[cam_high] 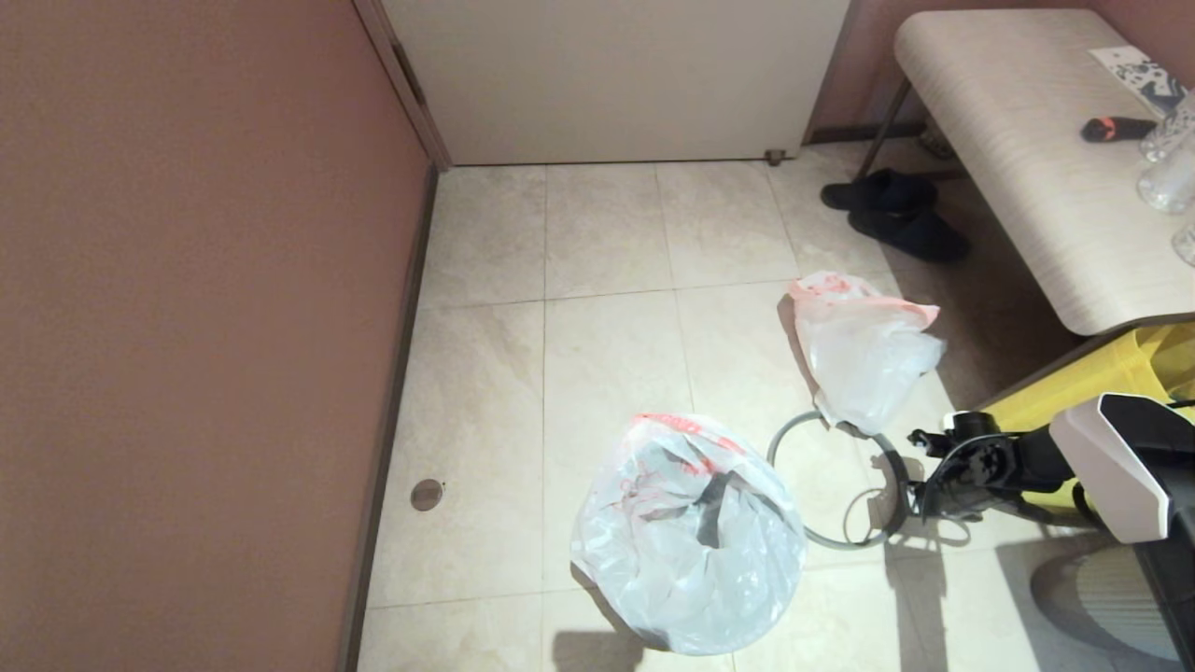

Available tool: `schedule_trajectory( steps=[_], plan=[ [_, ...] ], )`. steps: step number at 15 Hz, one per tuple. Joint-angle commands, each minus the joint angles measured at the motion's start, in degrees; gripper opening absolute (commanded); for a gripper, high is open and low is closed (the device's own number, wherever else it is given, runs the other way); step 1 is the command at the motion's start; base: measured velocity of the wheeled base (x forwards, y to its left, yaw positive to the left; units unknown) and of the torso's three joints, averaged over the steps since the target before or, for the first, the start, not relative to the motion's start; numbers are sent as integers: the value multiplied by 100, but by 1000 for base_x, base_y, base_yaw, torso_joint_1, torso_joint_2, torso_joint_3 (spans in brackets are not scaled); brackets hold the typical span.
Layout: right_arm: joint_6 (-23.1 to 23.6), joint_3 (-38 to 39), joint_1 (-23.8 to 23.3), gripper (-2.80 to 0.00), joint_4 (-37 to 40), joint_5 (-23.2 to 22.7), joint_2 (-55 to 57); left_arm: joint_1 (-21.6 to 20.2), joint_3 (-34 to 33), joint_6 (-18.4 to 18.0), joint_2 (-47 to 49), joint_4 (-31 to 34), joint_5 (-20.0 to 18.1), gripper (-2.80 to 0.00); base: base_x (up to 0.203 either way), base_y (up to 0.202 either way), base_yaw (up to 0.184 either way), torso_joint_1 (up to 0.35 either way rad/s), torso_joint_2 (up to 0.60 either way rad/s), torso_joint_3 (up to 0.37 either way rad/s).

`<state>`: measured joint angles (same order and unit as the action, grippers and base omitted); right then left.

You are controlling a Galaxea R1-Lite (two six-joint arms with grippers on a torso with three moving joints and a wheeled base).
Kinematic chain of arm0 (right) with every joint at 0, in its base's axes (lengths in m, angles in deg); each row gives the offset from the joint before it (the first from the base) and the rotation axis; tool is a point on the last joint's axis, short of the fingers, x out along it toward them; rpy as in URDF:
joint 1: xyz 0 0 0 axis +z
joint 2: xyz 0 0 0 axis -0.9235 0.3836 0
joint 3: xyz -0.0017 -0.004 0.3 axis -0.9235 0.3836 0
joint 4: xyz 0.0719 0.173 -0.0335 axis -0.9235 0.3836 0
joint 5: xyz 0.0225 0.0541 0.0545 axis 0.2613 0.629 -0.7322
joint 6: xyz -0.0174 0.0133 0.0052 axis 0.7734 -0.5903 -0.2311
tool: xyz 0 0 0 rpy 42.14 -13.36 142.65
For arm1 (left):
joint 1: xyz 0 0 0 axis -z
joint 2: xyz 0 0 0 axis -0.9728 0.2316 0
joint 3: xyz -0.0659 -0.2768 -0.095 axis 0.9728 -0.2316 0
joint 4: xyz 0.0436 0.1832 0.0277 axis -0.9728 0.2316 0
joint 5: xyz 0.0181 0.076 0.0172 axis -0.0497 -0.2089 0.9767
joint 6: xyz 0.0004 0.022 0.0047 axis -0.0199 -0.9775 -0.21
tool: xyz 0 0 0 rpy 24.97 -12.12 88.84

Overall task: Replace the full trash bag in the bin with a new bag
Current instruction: Place the trash can ring on the trash can

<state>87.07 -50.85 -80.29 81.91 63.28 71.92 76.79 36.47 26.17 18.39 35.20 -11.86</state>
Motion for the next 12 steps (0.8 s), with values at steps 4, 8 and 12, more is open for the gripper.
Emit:
schedule_trajectory(
  steps=[4, 8, 12],
  plan=[
    [606, -636, -5, -280, -22, -37, 449, -1, -1, 0, 7, 8, 0, -280, 0, 0, 0, 0, 0, 0],
    [861, -674, 28, 0, -44, -93, 433, -1, -1, 0, 7, 2, 0, -280, 0, 0, 0, 0, 0, 0],
    [874, -698, 11, 0, -365, -234, 432, -1, -1, 0, 7, 2, 0, -280, 0, 0, 0, 0, 0, 0]
  ],
)
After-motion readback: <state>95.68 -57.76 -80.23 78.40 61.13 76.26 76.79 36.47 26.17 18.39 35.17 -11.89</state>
